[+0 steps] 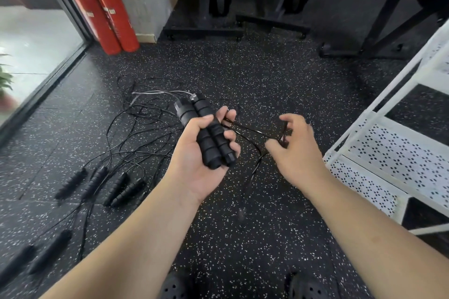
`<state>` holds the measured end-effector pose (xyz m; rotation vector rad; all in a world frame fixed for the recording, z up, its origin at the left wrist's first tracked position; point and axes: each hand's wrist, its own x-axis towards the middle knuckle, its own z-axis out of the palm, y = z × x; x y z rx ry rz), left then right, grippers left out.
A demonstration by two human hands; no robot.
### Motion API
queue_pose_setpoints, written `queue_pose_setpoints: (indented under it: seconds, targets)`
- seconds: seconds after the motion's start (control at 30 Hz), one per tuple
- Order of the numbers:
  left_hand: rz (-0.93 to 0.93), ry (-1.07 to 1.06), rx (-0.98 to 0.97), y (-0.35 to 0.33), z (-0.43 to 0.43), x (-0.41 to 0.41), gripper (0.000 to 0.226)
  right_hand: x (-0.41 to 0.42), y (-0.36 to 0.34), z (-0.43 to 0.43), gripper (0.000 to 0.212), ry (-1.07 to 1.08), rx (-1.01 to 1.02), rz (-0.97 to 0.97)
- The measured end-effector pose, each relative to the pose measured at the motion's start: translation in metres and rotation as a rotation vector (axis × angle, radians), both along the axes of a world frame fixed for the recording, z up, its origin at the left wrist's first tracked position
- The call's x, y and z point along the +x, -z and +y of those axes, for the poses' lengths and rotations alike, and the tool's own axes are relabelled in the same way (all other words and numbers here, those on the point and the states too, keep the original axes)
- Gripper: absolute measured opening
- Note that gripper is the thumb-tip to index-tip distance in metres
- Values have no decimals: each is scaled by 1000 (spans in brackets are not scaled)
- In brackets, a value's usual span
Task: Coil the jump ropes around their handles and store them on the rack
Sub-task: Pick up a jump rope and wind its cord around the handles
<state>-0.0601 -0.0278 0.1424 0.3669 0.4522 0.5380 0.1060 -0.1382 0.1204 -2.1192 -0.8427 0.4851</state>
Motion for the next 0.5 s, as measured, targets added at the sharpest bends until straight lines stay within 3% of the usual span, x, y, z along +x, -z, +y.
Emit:
queue_pose_setpoints:
  seconds: [0.1, 0.23, 0.43, 0.5]
  targets:
    - [-16, -23, -16, -1, 4, -2, 39, 1, 2, 2, 64, 98, 39, 136]
    - [-7, -97, -64, 1, 13, -6, 37, -8, 0, 7, 32, 132, 203, 690]
    - [36, -183, -98, 1, 19, -8, 37, -20, -1, 11, 26, 177, 353, 945]
    - [38, -159, -92, 1, 14, -6, 36, -22, 0, 11, 22, 195, 405, 939]
